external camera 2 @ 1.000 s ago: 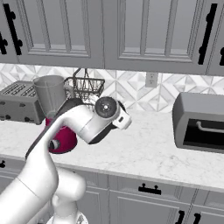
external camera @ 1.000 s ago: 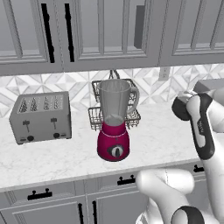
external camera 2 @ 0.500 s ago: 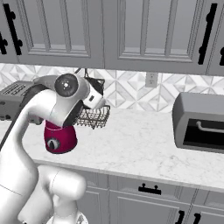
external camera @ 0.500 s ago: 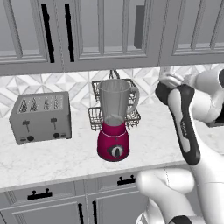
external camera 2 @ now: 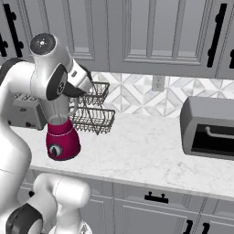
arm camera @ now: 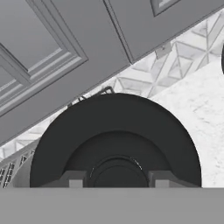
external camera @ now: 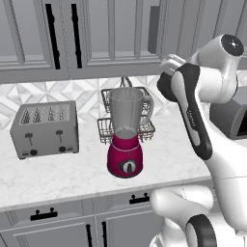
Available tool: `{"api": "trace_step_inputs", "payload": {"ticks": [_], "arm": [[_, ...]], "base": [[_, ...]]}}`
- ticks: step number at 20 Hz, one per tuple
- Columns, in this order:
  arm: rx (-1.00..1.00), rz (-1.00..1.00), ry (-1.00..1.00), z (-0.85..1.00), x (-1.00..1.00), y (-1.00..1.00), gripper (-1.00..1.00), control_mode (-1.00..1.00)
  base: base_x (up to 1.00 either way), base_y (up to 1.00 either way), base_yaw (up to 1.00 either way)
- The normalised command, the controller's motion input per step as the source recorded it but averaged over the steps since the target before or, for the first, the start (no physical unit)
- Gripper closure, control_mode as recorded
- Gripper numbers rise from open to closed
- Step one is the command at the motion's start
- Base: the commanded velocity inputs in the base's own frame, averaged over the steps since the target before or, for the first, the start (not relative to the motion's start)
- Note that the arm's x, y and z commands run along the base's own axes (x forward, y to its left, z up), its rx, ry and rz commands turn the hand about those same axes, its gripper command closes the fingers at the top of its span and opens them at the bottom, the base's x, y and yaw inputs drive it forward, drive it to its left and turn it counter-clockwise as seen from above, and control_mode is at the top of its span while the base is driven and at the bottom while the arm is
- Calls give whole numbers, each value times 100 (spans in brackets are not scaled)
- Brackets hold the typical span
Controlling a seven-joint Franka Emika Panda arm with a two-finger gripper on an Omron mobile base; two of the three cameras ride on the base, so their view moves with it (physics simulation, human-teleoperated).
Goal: Close the lid blender by securely placing the lid on top.
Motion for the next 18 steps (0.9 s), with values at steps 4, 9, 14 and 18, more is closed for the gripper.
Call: {"api": "trace_step_inputs", "payload": {"ticks": [4,9,14,18], "arm": [[0,0,0,0,2,31,100,-100],[0,0,3,5,21,58,100,-100],[0,0,18,7,34,56,100,-100],[0,0,35,3,32,50,100,-100]], "base": [[0,0,0],[0,0,0],[0,0,0],[0,0,0]]}}
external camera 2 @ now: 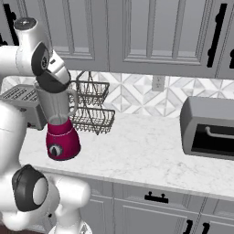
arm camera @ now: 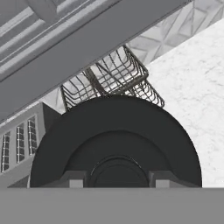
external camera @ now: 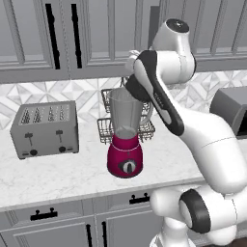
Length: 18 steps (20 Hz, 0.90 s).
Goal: Close the lid blender by securely placing the lid on top.
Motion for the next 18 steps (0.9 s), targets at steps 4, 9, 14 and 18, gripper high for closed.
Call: {"api": "trace_step_inputs", "payload": {"ticks": [4,9,14,18], "arm": [[0,0,22,0,12,21,100,-100],[0,0,0,0,1,2,100,-100],[0,-1,4,-6,20,24,100,-100],[-1,-1,8,-7,26,29,100,-100]], "base": [[0,0,0],[0,0,0],[0,0,0],[0,0,0]]}}
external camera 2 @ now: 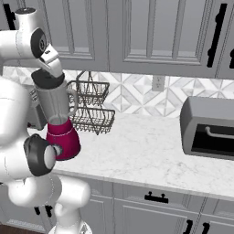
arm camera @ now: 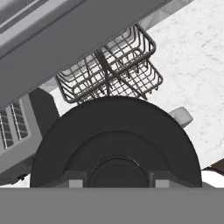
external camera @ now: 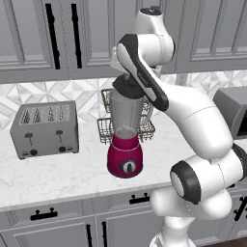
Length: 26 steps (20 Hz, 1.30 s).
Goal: Close the lid blender by securely placing the lid on top.
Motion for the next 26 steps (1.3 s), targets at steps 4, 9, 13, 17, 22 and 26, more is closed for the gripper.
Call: {"api": "trace_step_inputs", "payload": {"ticks": [4,9,13,17,22,26], "arm": [[-4,-1,12,-10,35,27,100,-100],[-6,0,15,-13,30,13,100,-100],[-8,0,13,-15,23,1,100,-100],[-4,0,2,-6,18,0,100,-100],[-5,0,-2,0,7,0,100,-100],[-13,0,-1,-16,3,0,100,-100]], "base": [[0,0,0],[0,0,0],[0,0,0],[0,0,0],[0,0,0],[0,0,0]]}}
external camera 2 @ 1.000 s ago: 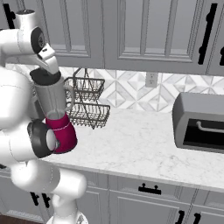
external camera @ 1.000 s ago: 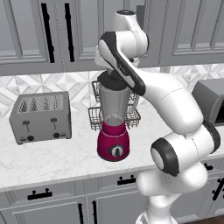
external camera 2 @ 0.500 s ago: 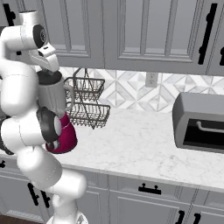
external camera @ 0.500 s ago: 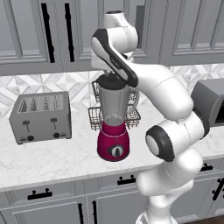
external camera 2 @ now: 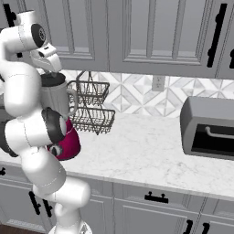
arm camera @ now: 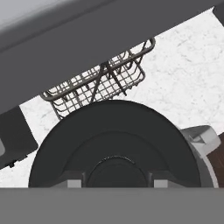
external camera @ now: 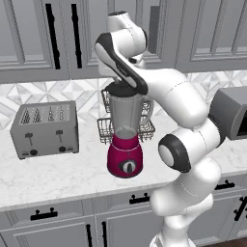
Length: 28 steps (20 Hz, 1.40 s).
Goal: Close the lid blender by securely placing the lid on top.
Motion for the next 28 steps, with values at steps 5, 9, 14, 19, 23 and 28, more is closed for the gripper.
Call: {"api": "trace_step_inputs", "payload": {"ticks": [5,9,14,19,23,28], "arm": [[-11,1,0,-18,-10,0,100,-100],[-1,1,-3,0,-9,0,100,-100],[-1,0,-6,0,-10,0,100,-100],[0,0,0,0,-14,-2,100,-100],[0,0,-1,0,-1,-12,100,-100],[0,0,-6,0,-22,-15,100,-100]], "base": [[0,0,0],[0,0,0],[0,0,0],[0,0,0],[0,0,0],[0,0,0]]}}
